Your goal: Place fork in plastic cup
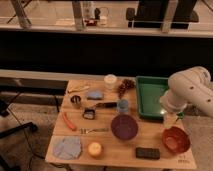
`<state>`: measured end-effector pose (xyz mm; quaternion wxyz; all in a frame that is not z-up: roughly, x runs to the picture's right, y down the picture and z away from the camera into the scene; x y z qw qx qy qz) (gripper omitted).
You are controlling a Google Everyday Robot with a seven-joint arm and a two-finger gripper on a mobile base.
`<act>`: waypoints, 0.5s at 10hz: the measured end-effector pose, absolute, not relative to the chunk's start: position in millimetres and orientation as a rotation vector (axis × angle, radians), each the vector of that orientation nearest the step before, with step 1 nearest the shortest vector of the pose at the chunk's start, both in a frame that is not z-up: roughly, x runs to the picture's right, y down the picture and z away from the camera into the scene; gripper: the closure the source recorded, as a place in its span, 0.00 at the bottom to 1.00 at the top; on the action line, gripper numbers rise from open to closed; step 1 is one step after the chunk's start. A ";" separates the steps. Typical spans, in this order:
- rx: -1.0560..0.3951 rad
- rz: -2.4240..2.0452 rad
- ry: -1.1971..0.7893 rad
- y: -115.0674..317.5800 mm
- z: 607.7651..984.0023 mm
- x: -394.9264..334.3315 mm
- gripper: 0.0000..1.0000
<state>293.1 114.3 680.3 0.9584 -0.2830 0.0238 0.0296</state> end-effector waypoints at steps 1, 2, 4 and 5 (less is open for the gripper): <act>-0.574 0.060 0.048 114.3 680.3 293.2 0.20; -0.574 0.060 0.048 114.3 680.3 293.1 0.20; -0.576 0.061 0.047 115.2 681.1 293.1 0.20; -0.576 0.061 0.047 115.3 681.1 293.0 0.20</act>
